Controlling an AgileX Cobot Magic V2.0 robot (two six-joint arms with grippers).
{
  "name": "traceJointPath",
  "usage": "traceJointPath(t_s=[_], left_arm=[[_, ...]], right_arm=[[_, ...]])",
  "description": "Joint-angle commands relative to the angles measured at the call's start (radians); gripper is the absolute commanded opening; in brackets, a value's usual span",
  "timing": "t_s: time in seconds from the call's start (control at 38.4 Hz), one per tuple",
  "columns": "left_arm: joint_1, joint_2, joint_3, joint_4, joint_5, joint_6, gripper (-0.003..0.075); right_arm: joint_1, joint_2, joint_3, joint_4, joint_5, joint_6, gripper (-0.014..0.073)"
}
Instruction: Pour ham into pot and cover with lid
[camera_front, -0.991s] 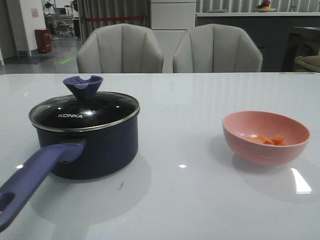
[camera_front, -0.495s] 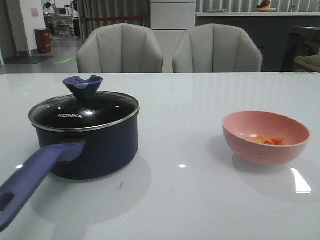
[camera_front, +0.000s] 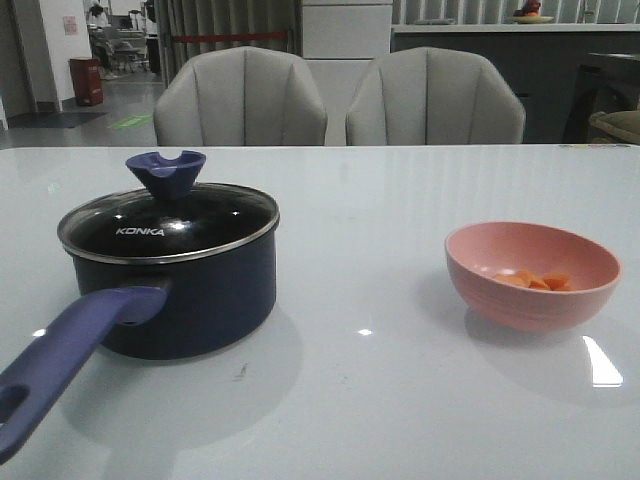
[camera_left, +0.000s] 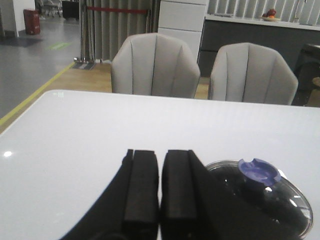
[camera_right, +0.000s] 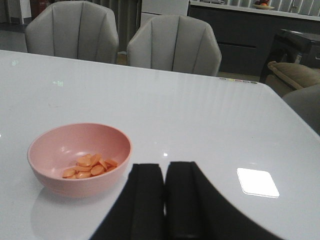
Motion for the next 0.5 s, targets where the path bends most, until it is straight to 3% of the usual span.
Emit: traceJointPath(t_s=[0.0, 0.13, 0.21, 0.39, 0.47], left_arm=[[-0.002, 0.032, -0.038, -0.019, -0.060, -0.004, 0.0113], [0.001, 0.034, -0.036, -0.012, -0.060, -0.004, 0.0114], [0.001, 0.042, -0.038, 0.009, -0.056, -0.004, 0.0152], [0.001, 0.091, -0.038, 0.016, -0.015, -0.004, 0.0456], [0.001, 0.102, -0.038, 0.016, -0.027, -0.004, 0.0522]], right_arm=[[-0.005, -0.020, -0.005, -0.010, -0.081, -0.004, 0.0155], [-0.005, -0.020, -0.005, -0.010, -0.081, -0.004, 0.0155], [-0.005, -0.020, -0.005, -0.010, -0.081, -0.004, 0.0155], [-0.005, -0.020, -0.005, -0.010, -0.081, -0.004, 0.0155], [-0.005, -0.020, -0.005, -0.010, -0.081, -0.004, 0.0155]])
